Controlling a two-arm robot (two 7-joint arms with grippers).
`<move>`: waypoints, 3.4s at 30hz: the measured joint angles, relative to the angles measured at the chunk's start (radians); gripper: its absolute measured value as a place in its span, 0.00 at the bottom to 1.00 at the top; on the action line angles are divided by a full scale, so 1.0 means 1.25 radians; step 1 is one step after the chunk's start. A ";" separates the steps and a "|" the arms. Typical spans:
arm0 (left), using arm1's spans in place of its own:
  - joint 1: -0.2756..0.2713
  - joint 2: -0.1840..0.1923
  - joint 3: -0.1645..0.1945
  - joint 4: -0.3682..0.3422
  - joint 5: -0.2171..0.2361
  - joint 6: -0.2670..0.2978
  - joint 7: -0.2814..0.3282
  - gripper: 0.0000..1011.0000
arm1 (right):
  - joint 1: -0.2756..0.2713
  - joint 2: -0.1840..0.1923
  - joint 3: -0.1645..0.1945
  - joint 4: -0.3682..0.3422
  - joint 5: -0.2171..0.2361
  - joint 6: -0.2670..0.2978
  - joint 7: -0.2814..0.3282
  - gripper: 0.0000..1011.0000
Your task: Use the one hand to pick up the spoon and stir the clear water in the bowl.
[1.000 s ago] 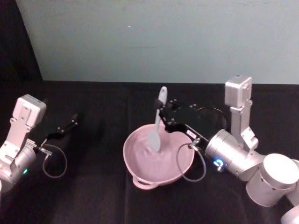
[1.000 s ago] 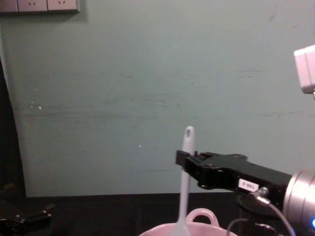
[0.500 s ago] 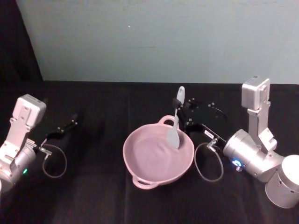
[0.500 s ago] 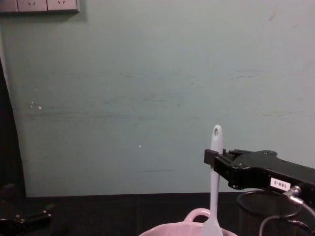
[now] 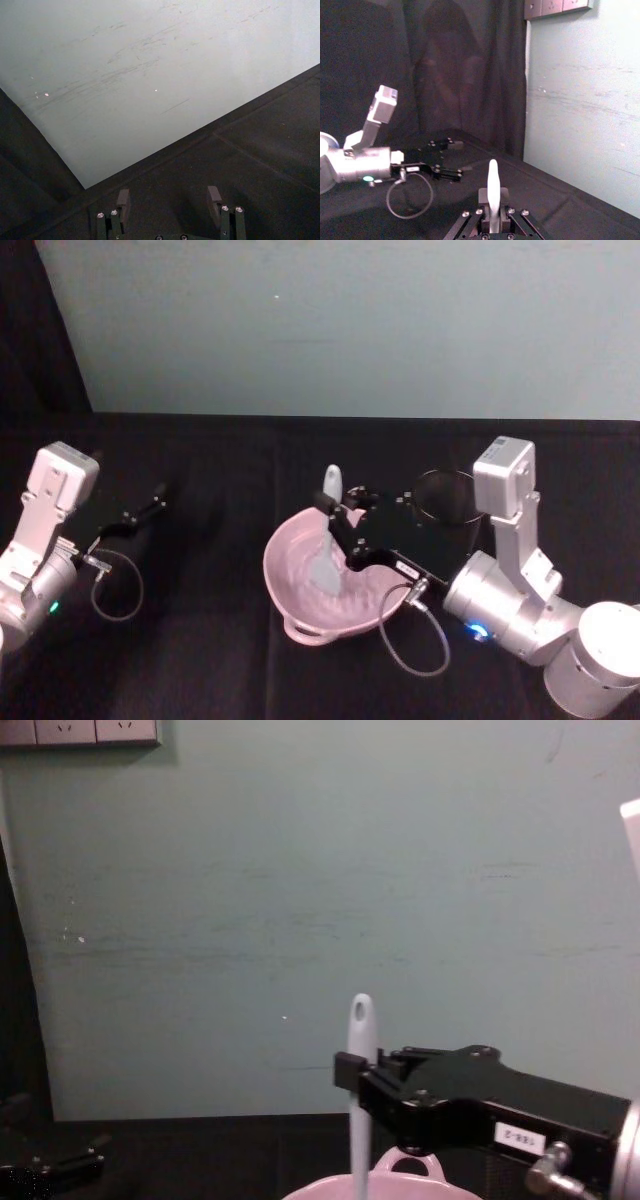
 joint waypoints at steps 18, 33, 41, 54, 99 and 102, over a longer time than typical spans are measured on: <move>0.000 0.000 0.000 0.000 0.000 0.000 0.000 0.99 | 0.073 -0.072 0.015 0.123 0.041 -0.002 -0.027 0.11; 0.000 0.000 0.000 0.000 0.000 0.000 0.000 0.99 | 0.067 -0.046 0.068 0.126 0.039 -0.013 -0.048 0.11; 0.000 0.000 0.000 0.000 0.000 0.000 0.000 0.99 | 0.034 -0.018 0.063 0.077 0.024 -0.005 -0.035 0.11; 0.000 0.000 0.000 0.000 0.000 0.000 0.000 0.99 | -0.003 -0.006 0.006 0.002 0.012 0.005 0.002 0.11; 0.000 0.000 0.000 0.000 0.000 0.000 0.000 0.99 | -0.007 -0.020 0.029 0.006 0.054 0.008 -0.012 0.11; 0.000 0.000 0.000 0.000 0.000 0.000 0.000 0.99 | -0.009 -0.022 0.028 0.002 0.069 0.011 -0.008 0.11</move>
